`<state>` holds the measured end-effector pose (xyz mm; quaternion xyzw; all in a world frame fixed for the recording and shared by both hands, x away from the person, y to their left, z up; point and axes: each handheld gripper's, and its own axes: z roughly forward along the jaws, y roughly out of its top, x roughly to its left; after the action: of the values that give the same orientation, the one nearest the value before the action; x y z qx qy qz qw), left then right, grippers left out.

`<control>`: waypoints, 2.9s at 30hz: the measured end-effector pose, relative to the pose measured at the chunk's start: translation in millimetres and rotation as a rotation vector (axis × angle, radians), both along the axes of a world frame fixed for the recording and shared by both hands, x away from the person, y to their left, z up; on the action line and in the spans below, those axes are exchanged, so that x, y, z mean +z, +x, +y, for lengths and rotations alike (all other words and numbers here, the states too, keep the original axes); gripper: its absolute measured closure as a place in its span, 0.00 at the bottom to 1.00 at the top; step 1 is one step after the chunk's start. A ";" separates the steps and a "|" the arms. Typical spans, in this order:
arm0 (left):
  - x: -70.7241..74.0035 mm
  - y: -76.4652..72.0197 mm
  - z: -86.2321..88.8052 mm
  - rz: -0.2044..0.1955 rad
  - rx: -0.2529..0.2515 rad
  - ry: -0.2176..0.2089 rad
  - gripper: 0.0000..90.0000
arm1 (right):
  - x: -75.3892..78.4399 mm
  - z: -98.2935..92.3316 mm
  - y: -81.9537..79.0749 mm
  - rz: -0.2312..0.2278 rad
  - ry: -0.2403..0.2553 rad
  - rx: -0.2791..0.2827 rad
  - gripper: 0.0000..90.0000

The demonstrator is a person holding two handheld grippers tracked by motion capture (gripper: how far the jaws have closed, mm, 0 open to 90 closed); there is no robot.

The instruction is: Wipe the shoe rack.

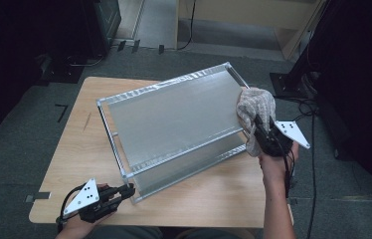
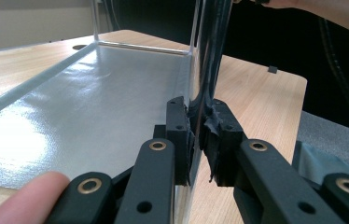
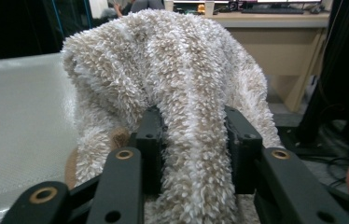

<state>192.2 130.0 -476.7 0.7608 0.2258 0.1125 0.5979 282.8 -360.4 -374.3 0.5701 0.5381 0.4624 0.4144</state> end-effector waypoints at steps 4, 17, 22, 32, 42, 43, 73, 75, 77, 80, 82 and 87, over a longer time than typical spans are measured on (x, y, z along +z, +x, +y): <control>0.1 -1.0 -0.9 -0.021 0.009 0.012 0.90 | -1.9 10.6 -5.8 -0.002 -0.007 -0.027 0.76; -0.5 -0.7 -6.2 0.004 0.012 -0.002 0.90 | -6.3 76.3 -33.4 -0.040 -0.022 0.109 0.77; -0.3 -1.6 -8.8 -0.003 0.006 0.007 0.90 | -8.0 119.1 -44.1 -0.060 -0.038 0.194 0.77; -1.0 -1.5 -11.2 -0.006 -0.002 0.002 0.90 | -7.0 200.1 -74.7 -0.082 -0.070 0.380 0.77; -1.3 -1.9 -11.5 -0.009 -0.005 0.006 0.90 | -3.2 252.4 -110.6 -0.087 -0.100 0.554 0.77; -1.3 -2.0 -11.6 -0.009 -0.006 0.007 0.90 | -2.7 255.0 -112.7 -0.091 -0.112 0.567 0.77; -1.7 -1.8 -11.3 -0.007 -0.006 0.010 0.90 | 7.3 82.0 67.3 0.043 -0.068 0.112 0.74; -1.8 -2.0 -11.4 -0.006 -0.005 0.010 0.90 | 6.4 69.8 77.3 0.036 -0.054 0.093 0.74; -2.0 -2.1 -11.3 -0.007 -0.004 0.009 0.90 | 5.0 60.1 84.1 0.032 -0.023 0.081 0.74; -2.2 -2.0 -11.0 -0.007 -0.006 0.010 0.90 | 5.4 53.1 89.3 0.029 -0.032 0.052 0.74; -2.3 -2.0 -11.0 -0.007 -0.006 0.011 0.90 | 8.5 51.9 88.5 0.020 -0.065 0.017 0.75; -2.4 -2.2 -11.5 -0.008 -0.003 0.009 0.90 | 16.8 50.2 72.1 -0.005 -0.062 -0.057 0.75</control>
<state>190.0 118.5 -479.1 0.7635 0.2219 0.1155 0.5954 354.9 -310.2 -357.5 0.5708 0.5349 0.4349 0.4460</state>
